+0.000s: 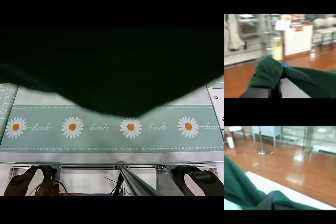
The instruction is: Fold the shirts.
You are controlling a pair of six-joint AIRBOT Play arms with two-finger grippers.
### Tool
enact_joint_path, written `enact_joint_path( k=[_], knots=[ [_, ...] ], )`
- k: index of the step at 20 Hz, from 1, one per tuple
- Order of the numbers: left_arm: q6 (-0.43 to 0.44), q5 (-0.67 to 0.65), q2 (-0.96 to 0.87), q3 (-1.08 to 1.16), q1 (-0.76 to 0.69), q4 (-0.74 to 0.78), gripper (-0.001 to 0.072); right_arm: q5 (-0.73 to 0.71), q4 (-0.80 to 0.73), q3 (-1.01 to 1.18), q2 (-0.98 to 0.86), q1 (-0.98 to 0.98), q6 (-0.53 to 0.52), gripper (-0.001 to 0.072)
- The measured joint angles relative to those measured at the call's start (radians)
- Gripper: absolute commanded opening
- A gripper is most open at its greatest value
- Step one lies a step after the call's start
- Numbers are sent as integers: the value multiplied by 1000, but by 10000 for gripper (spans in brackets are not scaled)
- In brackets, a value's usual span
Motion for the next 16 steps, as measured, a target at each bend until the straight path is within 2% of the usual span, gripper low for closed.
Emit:
enact_joint_path(
  k=[4,8,11,14,16],
  knots=[
    [-22,-39,95,-71,-97,121,28,73,-31,-24,51,-1,6,23],
    [-28,-76,122,-291,-154,164,28,85,-42,-233,64,-1,2,23],
    [-8,-43,100,-542,-173,176,28,-13,-45,-516,54,-1,-14,23],
    [20,93,16,-780,-210,177,28,-174,-54,-743,-31,-1,-33,23],
    [42,209,-92,-870,-245,175,28,-278,-49,-804,-151,-1,-44,23]
  ],
)
